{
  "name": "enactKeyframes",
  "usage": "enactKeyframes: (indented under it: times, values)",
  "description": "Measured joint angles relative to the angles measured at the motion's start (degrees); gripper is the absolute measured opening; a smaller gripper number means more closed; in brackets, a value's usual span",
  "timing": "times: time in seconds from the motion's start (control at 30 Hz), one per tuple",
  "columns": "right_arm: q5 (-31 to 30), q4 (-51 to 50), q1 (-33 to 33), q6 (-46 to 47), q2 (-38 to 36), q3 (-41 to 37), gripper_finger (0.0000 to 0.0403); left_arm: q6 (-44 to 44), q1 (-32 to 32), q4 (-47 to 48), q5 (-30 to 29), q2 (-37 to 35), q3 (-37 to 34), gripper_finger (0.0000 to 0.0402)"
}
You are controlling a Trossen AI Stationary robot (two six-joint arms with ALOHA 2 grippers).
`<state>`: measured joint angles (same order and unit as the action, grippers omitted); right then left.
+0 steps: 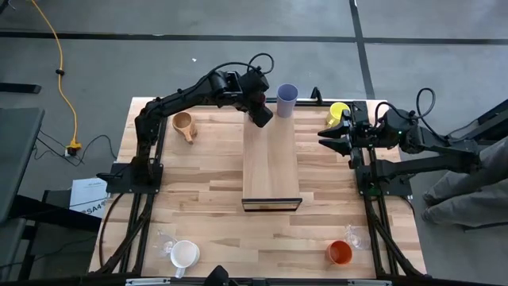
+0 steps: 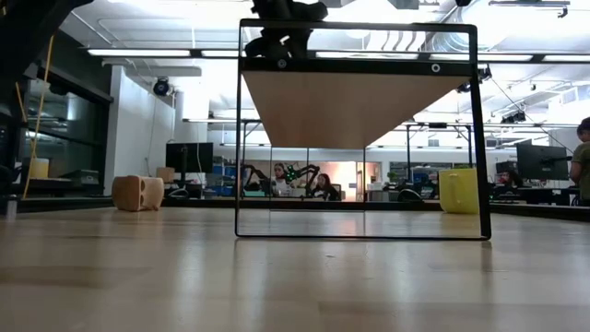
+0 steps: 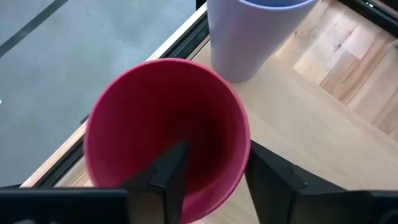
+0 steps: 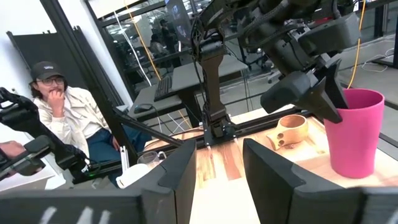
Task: Stack small to large cups/mugs on shelf
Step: Put the pink cup on the shelf
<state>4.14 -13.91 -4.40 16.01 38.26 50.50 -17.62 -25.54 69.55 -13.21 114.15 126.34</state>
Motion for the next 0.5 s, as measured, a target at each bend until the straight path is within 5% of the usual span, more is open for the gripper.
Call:
enactKeyframes:
  times: [0.5]
  values:
    - [0.04, 0.02, 0.00, 0.00, 0.00, 0.00, 0.0124, 3.98, 0.07, -2.88, -3.47, -0.49, 5.73, 0.0211]
